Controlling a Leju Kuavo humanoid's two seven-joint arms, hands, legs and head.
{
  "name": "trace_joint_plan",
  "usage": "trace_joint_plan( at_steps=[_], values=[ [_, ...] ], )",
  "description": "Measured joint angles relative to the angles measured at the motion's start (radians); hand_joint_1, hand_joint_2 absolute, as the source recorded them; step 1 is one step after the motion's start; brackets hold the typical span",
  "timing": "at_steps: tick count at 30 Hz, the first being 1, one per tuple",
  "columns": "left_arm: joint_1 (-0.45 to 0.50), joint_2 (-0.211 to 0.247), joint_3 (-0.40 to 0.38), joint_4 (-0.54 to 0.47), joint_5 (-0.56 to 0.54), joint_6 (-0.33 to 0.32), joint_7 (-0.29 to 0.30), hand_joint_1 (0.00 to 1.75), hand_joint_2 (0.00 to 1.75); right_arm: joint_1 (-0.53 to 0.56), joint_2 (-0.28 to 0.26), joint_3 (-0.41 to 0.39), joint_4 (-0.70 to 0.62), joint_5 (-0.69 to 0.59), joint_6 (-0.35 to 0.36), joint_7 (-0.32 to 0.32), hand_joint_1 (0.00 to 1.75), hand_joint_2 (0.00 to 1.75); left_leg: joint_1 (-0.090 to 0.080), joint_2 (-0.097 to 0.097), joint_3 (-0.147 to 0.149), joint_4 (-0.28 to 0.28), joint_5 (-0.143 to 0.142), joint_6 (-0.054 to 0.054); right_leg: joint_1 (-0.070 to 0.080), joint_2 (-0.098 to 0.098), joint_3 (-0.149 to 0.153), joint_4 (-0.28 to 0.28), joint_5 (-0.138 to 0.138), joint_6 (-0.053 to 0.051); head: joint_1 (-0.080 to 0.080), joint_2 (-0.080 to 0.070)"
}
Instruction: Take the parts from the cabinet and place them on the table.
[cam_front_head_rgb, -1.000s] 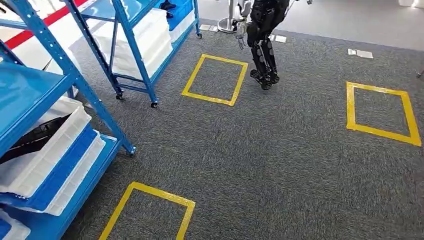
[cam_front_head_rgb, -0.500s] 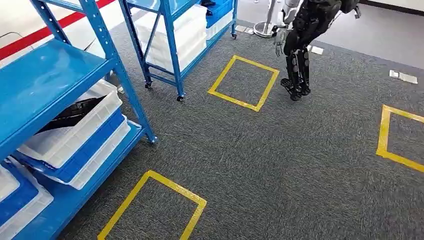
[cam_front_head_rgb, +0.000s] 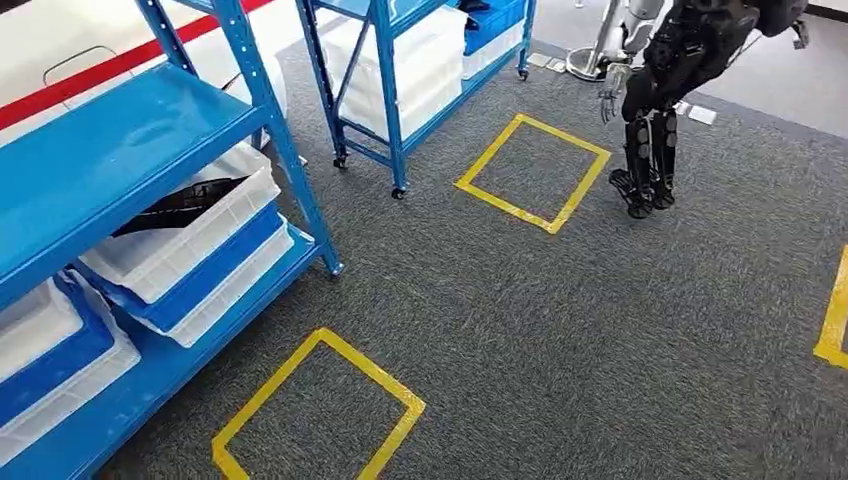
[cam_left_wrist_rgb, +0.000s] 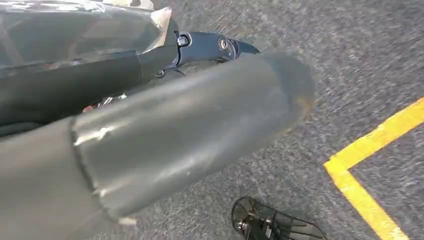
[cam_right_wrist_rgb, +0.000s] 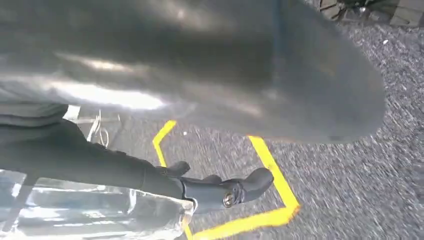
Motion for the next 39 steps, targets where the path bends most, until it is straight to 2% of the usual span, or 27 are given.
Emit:
trace_joint_plan(
  at_steps=[2,3,4,5,8,9,10,11,12,14,15,17,18,19,20,21,23,24,26,27,29,30,31,33,34,35,39],
  values=[
    [0.001,0.000,0.000,0.000,0.000,0.000,-0.005,0.00,0.00,-0.002,0.000,0.000,0.000,0.000,-0.001,-0.001,0.00,0.00,-0.009,0.009,0.065,-0.134,0.082,0.021,0.009,-0.020,0.008,-0.001,-0.005,-0.006,0.000,0.000],
    [0.000,0.000,0.000,0.000,-0.001,0.000,-0.008,0.00,0.00,-0.003,0.001,0.000,0.000,-0.001,-0.002,-0.002,0.00,0.00,-0.021,0.038,0.112,-0.224,0.122,0.041,0.010,-0.029,0.012,-0.002,-0.008,-0.010,0.000,0.000],
    [-0.002,0.003,0.000,-0.001,-0.002,0.000,-0.010,0.00,0.00,-0.003,0.003,0.000,0.000,-0.002,-0.002,-0.002,0.00,0.00,-0.038,0.093,0.138,-0.277,0.121,0.060,0.010,-0.036,0.013,-0.003,-0.009,-0.011,0.001,0.000],
    [-0.006,0.003,0.000,-0.001,-0.002,0.000,-0.010,0.00,0.00,-0.004,0.004,0.000,0.000,-0.003,-0.003,-0.003,0.00,0.00,-0.041,0.096,0.137,-0.284,0.116,0.059,0.023,-0.047,0.013,-0.003,-0.014,-0.004,0.001,0.000],
    [-0.006,0.003,0.000,-0.001,-0.004,0.000,-0.012,0.00,0.00,-0.007,0.009,0.000,0.000,-0.003,-0.003,-0.003,0.00,0.00,-0.048,0.053,0.136,-0.297,0.119,0.063,0.019,-0.083,0.024,-0.015,-0.016,0.005,-0.002,0.000],
    [-0.005,0.003,0.000,-0.001,-0.003,0.000,-0.012,0.00,0.00,-0.008,0.008,0.000,-0.002,-0.004,-0.004,-0.003,0.00,0.00,-0.028,0.038,0.156,-0.330,0.138,0.063,0.029,-0.087,0.022,-0.012,-0.023,0.007,0.000,0.000],
    [-0.004,0.001,0.000,-0.001,-0.003,0.000,-0.013,0.00,0.00,-0.008,0.005,0.000,-0.002,-0.003,-0.005,-0.005,0.00,0.00,-0.034,0.030,0.166,-0.342,0.144,0.054,0.018,-0.034,0.022,0.006,-0.029,0.011,0.000,0.000],
    [-0.005,0.001,0.000,-0.001,-0.003,-0.001,-0.014,0.00,0.00,-0.006,0.005,0.000,-0.002,-0.003,-0.005,-0.007,0.00,0.00,-0.030,0.021,0.169,-0.345,0.149,0.063,0.017,0.005,0.001,0.051,-0.053,0.009,0.002,0.000],
    [-0.007,0.001,0.000,-0.001,-0.002,-0.001,-0.014,0.00,0.00,-0.005,0.005,0.000,-0.002,-0.003,-0.006,-0.010,0.00,0.00,-0.030,0.005,0.167,-0.345,0.150,0.064,0.013,0.026,-0.042,0.131,-0.086,0.005,0.002,0.000],
    [-0.008,0.001,0.000,0.000,0.000,-0.002,-0.014,0.00,0.00,-0.002,0.000,0.000,-0.002,0.000,-0.006,-0.014,0.00,0.00,-0.029,-0.026,0.167,-0.345,0.149,0.064,0.005,0.036,-0.114,0.260,-0.122,0.013,0.000,0.000],
    [-0.007,0.001,0.000,0.000,0.001,-0.002,-0.014,0.00,0.00,-0.001,-0.001,0.000,-0.002,0.003,-0.006,-0.016,0.00,0.00,-0.028,-0.042,0.168,-0.344,0.149,0.063,0.002,0.037,-0.122,0.262,-0.111,0.023,0.003,0.000],
    [-0.005,-0.001,0.000,0.000,0.002,-0.002,-0.014,0.00,0.00,0.000,-0.006,0.000,-0.002,0.005,-0.007,-0.018,0.00,0.00,-0.022,-0.075,0.169,-0.339,0.146,0.054,-0.007,0.045,-0.073,0.134,-0.035,0.054,0.003,0.000],
    [-0.005,-0.002,0.000,0.000,0.002,-0.002,-0.014,0.00,0.00,0.000,-0.007,0.000,-0.002,0.006,-0.008,-0.019,0.00,0.00,-0.018,-0.088,0.168,-0.331,0.142,0.048,-0.014,0.058,-0.032,0.041,0.006,0.067,0.003,0.000],
    [-0.004,-0.002,0.000,0.000,0.002,-0.002,-0.015,0.00,0.00,0.000,-0.008,0.000,-0.002,0.007,-0.008,-0.020,0.00,0.00,-0.017,-0.096,0.164,-0.322,0.137,0.039,-0.021,0.091,-0.015,-0.004,0.019,0.070,0.004,0.000],
    [-0.004,-0.002,0.001,0.000,0.002,-0.002,-0.019,0.00,0.00,0.001,-0.006,0.000,-0.002,0.007,-0.008,-0.023,0.00,0.00,-0.024,-0.109,0.157,-0.312,0.129,0.027,-0.015,0.112,-0.019,-0.011,0.018,0.054,0.012,0.000],
    [-0.004,-0.002,0.001,0.000,0.003,-0.003,-0.026,0.00,0.00,-0.003,-0.008,0.000,-0.002,0.008,-0.010,-0.029,0.00,0.00,-0.024,-0.114,0.157,-0.314,0.130,0.022,-0.014,0.104,-0.020,-0.004,0.019,0.037,0.006,0.000],
    [0.001,-0.002,0.002,0.000,0.003,-0.010,-0.037,0.00,0.00,-0.005,-0.008,0.000,-0.002,0.009,-0.015,-0.039,0.00,0.00,-0.017,-0.130,0.154,-0.317,0.134,0.014,-0.008,0.087,-0.011,-0.003,0.018,0.022,0.003,0.000],
    [0.004,-0.002,0.003,0.000,0.001,-0.011,-0.042,0.00,0.00,-0.004,-0.004,0.000,-0.002,0.008,-0.020,-0.040,0.00,0.00,-0.012,-0.137,0.151,-0.312,0.134,0.011,-0.021,0.073,-0.011,-0.007,0.024,0.013,0.003,0.000],
    [0.006,-0.003,0.003,0.000,0.000,-0.016,-0.047,0.00,0.00,-0.002,0.000,0.000,-0.002,0.008,-0.024,-0.044,0.00,0.00,-0.017,-0.044,0.124,-0.252,0.092,0.003,-0.015,0.055,-0.009,-0.007,0.025,0.003,-0.008,0.000],
    [0.004,-0.002,0.003,0.000,0.000,-0.017,-0.050,0.00,0.00,0.002,0.002,0.000,-0.002,0.006,-0.024,-0.047,0.00,0.00,-0.014,-0.019,0.083,-0.171,0.048,-0.002,-0.011,0.041,-0.009,-0.007,0.022,-0.002,-0.009,0.000],
    [0.003,-0.002,0.003,0.000,-0.003,-0.020,-0.055,0.00,0.00,0.006,0.000,-0.001,-0.002,0.002,-0.024,-0.050,0.00,0.00,-0.013,-0.002,0.003,-0.021,-0.012,-0.008,-0.006,0.012,-0.011,-0.007,0.018,-0.007,-0.010,0.000],
    [0.004,-0.002,0.003,0.000,-0.003,-0.021,-0.056,0.00,0.00,0.007,0.000,-0.001,-0.002,0.002,-0.024,-0.052,0.00,0.00,-0.013,0.000,-0.013,0.005,-0.011,-0.009,-0.005,0.000,-0.011,-0.007,0.017,-0.009,-0.009,0.000],
    [0.005,-0.002,0.004,0.000,-0.003,-0.022,-0.057,0.00,0.00,0.008,0.000,-0.002,-0.002,0.000,-0.024,-0.052,0.00,0.00,-0.012,0.002,-0.003,-0.020,0.017,-0.007,-0.004,-0.013,-0.009,-0.007,0.015,-0.011,-0.009,0.000],
    [0.006,0.000,0.004,0.000,-0.003,-0.022,-0.059,0.00,0.00,0.005,0.001,-0.002,-0.002,-0.001,-0.025,-0.055,0.00,0.00,-0.014,0.014,0.073,-0.166,0.095,0.004,-0.001,-0.033,-0.003,-0.007,0.011,-0.010,-0.010,0.000],
    [0.005,0.002,0.004,0.000,-0.003,-0.023,-0.060,0.00,0.00,0.004,0.002,-0.002,-0.002,-0.001,-0.026,-0.056,0.00,0.00,-0.022,0.066,0.133,-0.270,0.131,0.020,0.001,-0.043,0.003,-0.008,0.007,-0.009,-0.010,0.000],
    [0.001,0.005,0.004,0.000,-0.003,-0.024,-0.060,0.00,0.00,0.005,0.005,-0.002,-0.002,-0.001,-0.026,-0.056,0.00,0.00,-0.031,0.104,0.148,-0.296,0.121,0.026,0.008,-0.052,0.006,-0.007,0.002,-0.004,-0.007,0.000],
    [-0.001,0.008,0.004,0.000,-0.003,-0.025,-0.063,0.00,0.00,-0.002,0.010,-0.002,-0.003,-0.002,-0.031,-0.056,0.00,0.00,-0.040,0.051,0.147,-0.315,0.124,0.043,0.010,-0.098,0.025,-0.022,-0.003,0.014,-0.011,0.000]
  ],
)
